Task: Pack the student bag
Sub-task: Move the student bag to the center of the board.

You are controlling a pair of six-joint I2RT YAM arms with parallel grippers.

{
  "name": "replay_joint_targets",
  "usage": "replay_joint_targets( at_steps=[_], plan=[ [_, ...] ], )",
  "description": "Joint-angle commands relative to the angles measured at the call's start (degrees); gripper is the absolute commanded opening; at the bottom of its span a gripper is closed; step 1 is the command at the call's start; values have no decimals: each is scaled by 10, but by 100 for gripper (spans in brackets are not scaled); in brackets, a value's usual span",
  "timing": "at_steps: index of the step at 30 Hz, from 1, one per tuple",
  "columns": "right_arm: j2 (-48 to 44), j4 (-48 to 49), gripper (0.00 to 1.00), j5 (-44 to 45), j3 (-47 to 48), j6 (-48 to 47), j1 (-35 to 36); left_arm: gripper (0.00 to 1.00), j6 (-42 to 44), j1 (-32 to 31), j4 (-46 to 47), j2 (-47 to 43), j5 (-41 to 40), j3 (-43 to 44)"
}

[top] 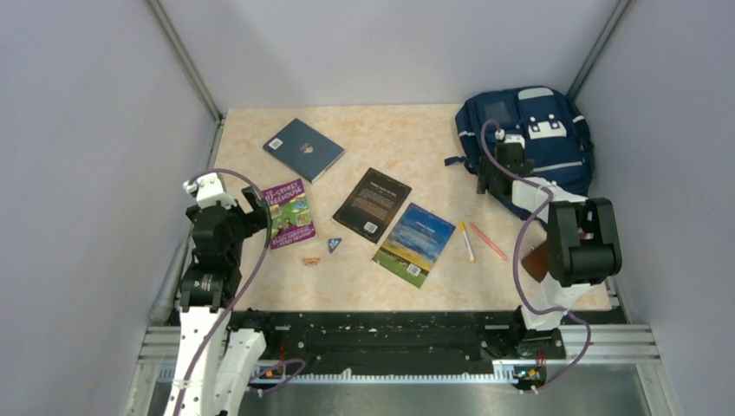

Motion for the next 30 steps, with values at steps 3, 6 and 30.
replay_joint_targets(
  at_steps=[3, 6, 30],
  plan=[
    [45, -43, 89, 81, 59, -29, -3, 98, 10, 2, -4, 34, 8, 21],
    [65, -62, 85, 91, 74, -41, 1, 98, 11, 3, -5, 37, 11, 20],
    [64, -69, 0, 114, 132, -101, 70, 98, 13, 3, -3, 30, 3, 20]
  ],
)
